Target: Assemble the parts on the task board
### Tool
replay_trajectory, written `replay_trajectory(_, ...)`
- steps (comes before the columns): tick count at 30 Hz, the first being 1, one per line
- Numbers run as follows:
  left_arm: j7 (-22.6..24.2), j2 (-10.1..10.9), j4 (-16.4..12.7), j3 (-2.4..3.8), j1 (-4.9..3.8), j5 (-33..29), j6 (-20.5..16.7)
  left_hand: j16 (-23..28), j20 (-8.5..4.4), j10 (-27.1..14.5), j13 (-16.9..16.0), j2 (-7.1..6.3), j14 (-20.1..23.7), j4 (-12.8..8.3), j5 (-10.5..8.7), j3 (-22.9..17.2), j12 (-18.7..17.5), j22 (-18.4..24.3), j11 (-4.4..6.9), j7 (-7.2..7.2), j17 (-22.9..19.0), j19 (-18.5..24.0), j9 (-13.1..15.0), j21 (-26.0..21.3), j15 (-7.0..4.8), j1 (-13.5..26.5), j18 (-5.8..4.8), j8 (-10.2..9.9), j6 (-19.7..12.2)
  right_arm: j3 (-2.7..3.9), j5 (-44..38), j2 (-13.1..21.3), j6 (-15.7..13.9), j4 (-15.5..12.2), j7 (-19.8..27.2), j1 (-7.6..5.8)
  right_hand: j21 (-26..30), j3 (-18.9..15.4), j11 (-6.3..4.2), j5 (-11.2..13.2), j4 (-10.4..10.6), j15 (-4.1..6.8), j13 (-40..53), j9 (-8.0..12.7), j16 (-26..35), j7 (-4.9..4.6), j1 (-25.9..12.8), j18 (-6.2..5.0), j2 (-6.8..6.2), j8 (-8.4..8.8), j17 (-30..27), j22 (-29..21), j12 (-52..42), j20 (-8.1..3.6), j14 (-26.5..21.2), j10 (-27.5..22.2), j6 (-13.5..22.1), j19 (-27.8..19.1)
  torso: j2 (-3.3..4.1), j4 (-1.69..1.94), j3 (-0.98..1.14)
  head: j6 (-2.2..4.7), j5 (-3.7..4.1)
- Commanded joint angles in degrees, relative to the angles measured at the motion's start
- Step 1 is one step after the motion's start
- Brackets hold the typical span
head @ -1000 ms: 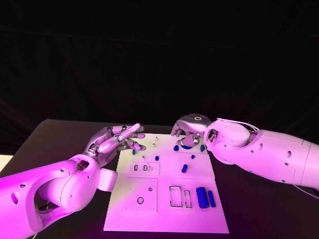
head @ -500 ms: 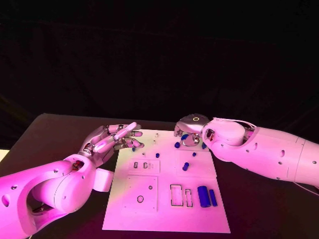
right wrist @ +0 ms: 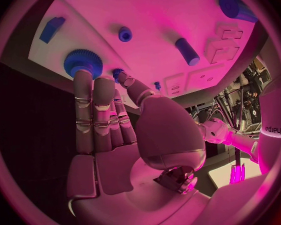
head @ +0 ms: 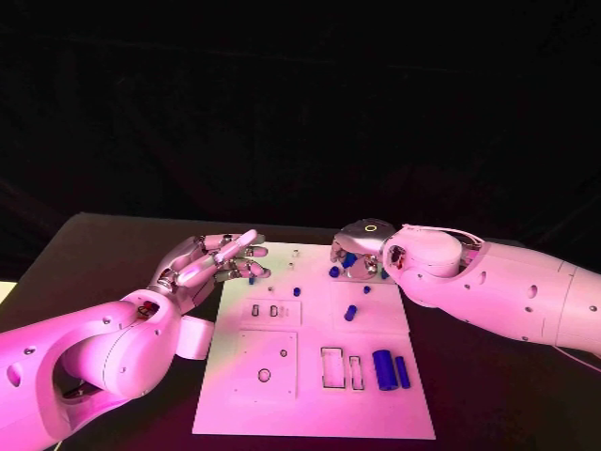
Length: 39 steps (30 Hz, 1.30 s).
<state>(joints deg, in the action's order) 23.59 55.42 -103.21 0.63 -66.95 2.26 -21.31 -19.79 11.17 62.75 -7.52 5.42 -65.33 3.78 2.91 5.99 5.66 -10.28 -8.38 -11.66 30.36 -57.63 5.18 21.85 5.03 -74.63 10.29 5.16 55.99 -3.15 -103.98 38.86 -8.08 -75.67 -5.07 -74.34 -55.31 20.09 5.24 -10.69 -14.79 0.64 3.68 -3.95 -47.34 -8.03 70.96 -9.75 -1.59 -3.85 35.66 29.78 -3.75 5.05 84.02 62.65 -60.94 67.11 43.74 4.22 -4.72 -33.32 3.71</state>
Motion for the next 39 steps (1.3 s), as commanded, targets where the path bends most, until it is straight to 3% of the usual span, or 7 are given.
replay_trajectory(1,0.3,-0.2,0.1,0.06,-0.09,-0.1,1.2,0.1,-0.05,-0.3,-0.1,0.56,0.4,0.1,0.02,0.4,-0.3,0.0,-0.14,-0.42,0.0,0.5,-0.1,-0.3,-0.03,0.0,-0.02,-0.3,-0.1,0.02,0.6,-0.2,1.1,0.3,0.9,0.15,-0.4,0.5,-0.04,0.5,0.1,-0.38,0.0,0.0,-0.4,-0.17,0.1,-0.18,0.03,0.18,0.2,0.2,0.0,0.33,0.7,0.0,0.2,0.0,0.14,-0.07,-0.11,-0.02,-0.13)
replay_trajectory(27,-0.1,-0.1,0.0,0.06,-0.11,-0.1,1.5,0.5,0.03,-0.4,-0.1,0.70,0.4,0.0,0.02,0.4,-0.4,0.1,-0.19,-0.46,-0.1,0.6,-0.1,-0.5,0.03,-0.1,0.00,-0.4,-0.2,-0.01,3.2,-2.0,0.7,3.0,2.3,1.04,-3.6,2.9,-0.08,1.7,1.5,-0.43,0.0,-0.1,-4.6,-0.41,0.0,0.26,1.19,0.01,4.0,4.0,-0.1,0.46,0.6,1.6,-0.2,0.5,0.56,-0.11,-0.19,-0.74,-0.17)
replay_trajectory(39,-0.3,-0.3,0.0,0.06,-0.11,-0.1,1.6,0.6,0.06,-0.4,-0.1,0.80,0.4,-0.1,0.02,0.3,-0.4,0.2,-0.19,-0.47,-0.1,0.7,-0.1,-0.5,0.04,-0.2,0.02,-0.4,-0.2,-0.01,3.3,-2.5,-0.6,3.7,2.3,1.36,-6.2,5.8,-0.81,5.0,2.6,0.06,0.0,-0.7,-7.6,0.29,0.8,0.60,2.15,-0.82,6.5,7.1,-0.2,0.13,0.5,4.4,-3.2,0.9,0.59,-0.09,-0.21,-1.13,-0.15)
